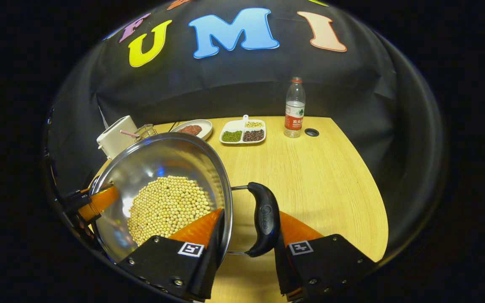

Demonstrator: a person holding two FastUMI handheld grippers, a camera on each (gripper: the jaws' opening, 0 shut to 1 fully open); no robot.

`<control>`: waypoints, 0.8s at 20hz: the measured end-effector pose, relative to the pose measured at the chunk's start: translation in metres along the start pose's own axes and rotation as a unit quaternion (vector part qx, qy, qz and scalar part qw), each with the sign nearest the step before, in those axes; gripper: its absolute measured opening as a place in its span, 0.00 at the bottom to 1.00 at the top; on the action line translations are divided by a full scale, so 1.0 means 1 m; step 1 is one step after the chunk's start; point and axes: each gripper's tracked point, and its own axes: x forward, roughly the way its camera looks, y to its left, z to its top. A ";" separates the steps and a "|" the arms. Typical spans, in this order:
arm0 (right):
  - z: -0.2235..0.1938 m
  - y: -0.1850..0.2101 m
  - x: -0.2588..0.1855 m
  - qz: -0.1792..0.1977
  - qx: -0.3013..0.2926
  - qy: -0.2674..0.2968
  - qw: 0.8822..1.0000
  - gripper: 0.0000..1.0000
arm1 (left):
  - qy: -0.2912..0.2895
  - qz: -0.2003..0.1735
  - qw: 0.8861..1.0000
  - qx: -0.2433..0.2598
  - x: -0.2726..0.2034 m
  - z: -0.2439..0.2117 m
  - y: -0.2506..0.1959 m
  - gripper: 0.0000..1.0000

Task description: First push the handle of the pot to place it horizontally, then grasp the pot with both hands and set it on the induction cooktop.

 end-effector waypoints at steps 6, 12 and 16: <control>0.005 0.046 0.001 0.001 0.005 -0.006 1.000 0.58 | -0.008 0.001 1.000 0.003 -0.002 0.015 0.049 0.72; 0.008 0.088 0.010 0.002 0.006 -0.006 1.000 0.58 | -0.004 0.002 1.000 0.003 0.004 0.019 0.094 0.68; 0.010 0.116 0.018 0.001 0.010 -0.006 1.000 0.58 | -0.006 0.004 1.000 0.007 0.007 0.025 0.122 0.72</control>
